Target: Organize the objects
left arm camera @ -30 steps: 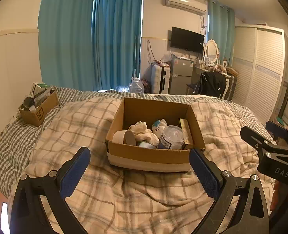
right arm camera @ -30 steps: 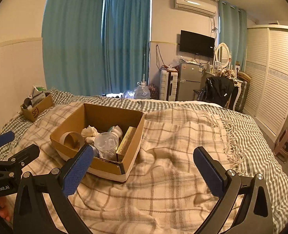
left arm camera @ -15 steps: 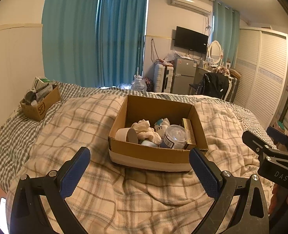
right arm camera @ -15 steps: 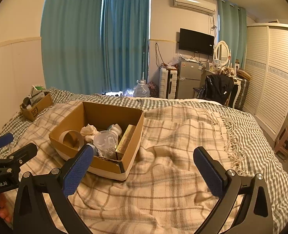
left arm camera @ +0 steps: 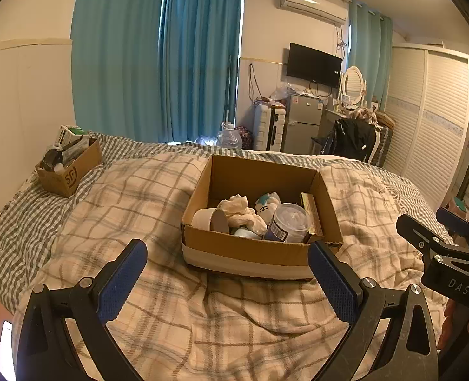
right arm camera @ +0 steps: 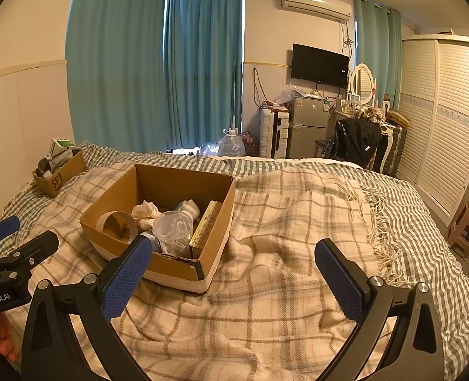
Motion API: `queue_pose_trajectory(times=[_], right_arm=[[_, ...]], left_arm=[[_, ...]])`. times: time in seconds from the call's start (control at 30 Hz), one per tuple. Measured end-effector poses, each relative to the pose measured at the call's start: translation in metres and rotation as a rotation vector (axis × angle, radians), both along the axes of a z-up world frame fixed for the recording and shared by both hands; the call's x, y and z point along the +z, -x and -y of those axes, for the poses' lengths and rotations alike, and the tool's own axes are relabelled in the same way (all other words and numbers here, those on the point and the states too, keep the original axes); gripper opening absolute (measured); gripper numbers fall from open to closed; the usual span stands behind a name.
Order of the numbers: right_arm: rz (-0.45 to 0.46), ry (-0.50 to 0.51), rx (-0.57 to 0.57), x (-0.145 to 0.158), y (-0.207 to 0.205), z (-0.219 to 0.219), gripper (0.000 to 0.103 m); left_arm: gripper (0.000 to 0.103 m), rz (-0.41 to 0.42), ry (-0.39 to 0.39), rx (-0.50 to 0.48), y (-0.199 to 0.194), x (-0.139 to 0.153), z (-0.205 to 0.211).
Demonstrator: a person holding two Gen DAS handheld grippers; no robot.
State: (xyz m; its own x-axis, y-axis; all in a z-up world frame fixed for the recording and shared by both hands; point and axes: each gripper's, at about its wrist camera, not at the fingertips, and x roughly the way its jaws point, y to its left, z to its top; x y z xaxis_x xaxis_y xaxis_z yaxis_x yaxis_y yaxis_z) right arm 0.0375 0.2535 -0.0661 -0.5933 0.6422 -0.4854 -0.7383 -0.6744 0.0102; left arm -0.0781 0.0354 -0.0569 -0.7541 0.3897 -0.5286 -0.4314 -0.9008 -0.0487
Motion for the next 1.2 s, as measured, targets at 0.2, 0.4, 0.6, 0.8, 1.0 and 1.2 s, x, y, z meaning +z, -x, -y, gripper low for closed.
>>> queue_pose_trajectory(times=[0.2, 0.4, 0.6, 0.8, 1.0, 1.2], right_arm=[[0.003, 0.002, 0.001, -0.0012, 0.0002, 0.0009, 0.103], [0.009, 0.006, 0.004, -0.0034, 0.0021, 0.0021, 0.103], [0.017, 0.009, 0.004, -0.0053, 0.0038, 0.0021, 0.103], [0.019, 0.009, 0.005, -0.0055, 0.004, 0.002, 0.102], [0.02, 0.01, 0.005, -0.0057, 0.0041, 0.0021, 0.103], [0.021, 0.012, 0.008, -0.0069, 0.004, 0.0022, 0.103]], left_arm=[[0.103, -0.002, 0.019, -0.016, -0.0013, -0.0011, -0.0027], [0.103, 0.011, 0.015, -0.006, -0.0003, -0.0028, -0.0014], [0.103, 0.016, -0.005, 0.011, 0.0014, -0.0029, 0.0041], [0.103, 0.011, -0.003, 0.004, 0.001, -0.0031, 0.0043], [0.103, 0.016, 0.004, -0.001, 0.0013, -0.0032, 0.0031], [0.103, 0.014, 0.01, -0.009, 0.001, -0.0047, 0.0027]])
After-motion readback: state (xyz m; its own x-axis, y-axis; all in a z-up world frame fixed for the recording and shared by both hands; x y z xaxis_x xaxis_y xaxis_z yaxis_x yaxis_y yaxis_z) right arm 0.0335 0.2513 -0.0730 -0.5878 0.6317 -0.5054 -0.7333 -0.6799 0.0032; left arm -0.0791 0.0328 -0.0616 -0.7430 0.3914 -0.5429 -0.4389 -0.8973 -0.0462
